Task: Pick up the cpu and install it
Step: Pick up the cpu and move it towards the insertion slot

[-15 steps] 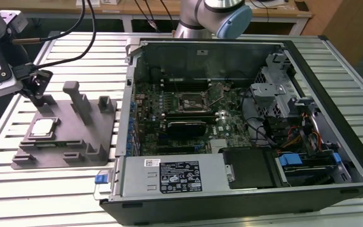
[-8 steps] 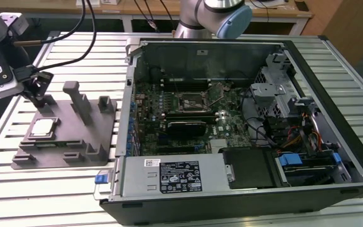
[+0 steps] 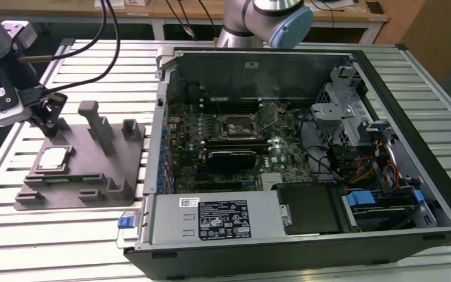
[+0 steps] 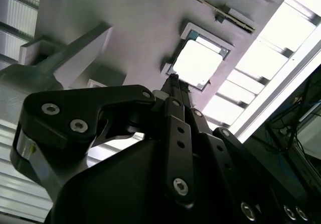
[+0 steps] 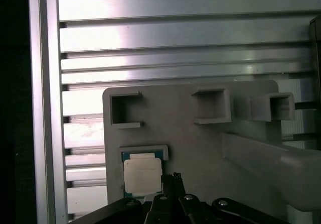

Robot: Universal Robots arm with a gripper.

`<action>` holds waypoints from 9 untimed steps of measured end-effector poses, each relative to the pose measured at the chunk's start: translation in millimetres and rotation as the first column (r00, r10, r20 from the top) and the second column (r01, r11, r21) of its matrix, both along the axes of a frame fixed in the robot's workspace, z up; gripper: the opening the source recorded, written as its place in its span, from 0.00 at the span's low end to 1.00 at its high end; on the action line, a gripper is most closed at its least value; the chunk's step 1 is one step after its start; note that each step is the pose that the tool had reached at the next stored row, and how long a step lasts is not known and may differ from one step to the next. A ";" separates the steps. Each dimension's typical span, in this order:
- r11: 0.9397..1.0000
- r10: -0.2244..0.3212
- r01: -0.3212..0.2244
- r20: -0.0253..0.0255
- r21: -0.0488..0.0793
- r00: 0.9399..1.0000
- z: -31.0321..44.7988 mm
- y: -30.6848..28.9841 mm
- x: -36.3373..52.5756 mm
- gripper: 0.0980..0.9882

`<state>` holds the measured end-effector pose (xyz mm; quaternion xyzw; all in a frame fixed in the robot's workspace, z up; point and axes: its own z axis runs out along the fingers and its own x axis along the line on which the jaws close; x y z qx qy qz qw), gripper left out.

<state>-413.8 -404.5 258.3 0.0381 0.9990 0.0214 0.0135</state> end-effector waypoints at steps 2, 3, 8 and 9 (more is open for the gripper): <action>1.000 0.000 0.000 0.000 0.000 1.000 -1.8 -0.4 -0.3 0.01; 1.000 0.000 0.000 0.000 0.000 1.000 -2.8 -0.6 -0.5 0.01; 1.000 0.000 0.000 0.000 0.000 1.000 -7.2 -1.8 -1.5 0.01; 1.000 0.000 0.000 0.000 0.000 1.000 -8.1 -2.0 -1.7 0.01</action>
